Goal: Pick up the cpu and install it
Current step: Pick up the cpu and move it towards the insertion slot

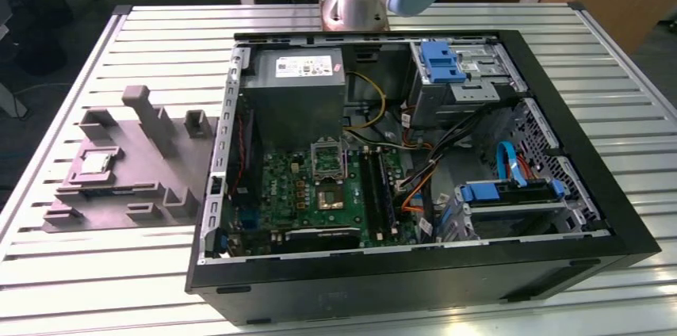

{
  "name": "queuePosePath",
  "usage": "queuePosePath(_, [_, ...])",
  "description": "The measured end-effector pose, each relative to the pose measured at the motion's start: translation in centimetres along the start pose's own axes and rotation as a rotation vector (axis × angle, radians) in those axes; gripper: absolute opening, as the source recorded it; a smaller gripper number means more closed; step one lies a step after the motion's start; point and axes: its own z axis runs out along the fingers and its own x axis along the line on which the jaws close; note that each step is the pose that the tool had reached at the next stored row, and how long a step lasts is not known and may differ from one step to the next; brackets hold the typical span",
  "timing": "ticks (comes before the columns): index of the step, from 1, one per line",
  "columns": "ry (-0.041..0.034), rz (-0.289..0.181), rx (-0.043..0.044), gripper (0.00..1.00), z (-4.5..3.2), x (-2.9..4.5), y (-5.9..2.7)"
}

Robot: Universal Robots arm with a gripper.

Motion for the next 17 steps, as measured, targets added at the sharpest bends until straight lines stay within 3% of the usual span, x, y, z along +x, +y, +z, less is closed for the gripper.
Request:
queuePosePath(3, [-0.0001,0.000,0.0005,0.53,0.00,0.01,0.00])
queuePosePath(4, [-0.0001,-0.001,0.0009,0.59,0.01,0.02,0.00])
queuePosePath(10, [0.0032,-0.071,0.0003,0.59,0.09,0.01,0.00])
queuePosePath(17, [0.0033,-0.077,0.0000,0.59,0.11,0.01,0.00])
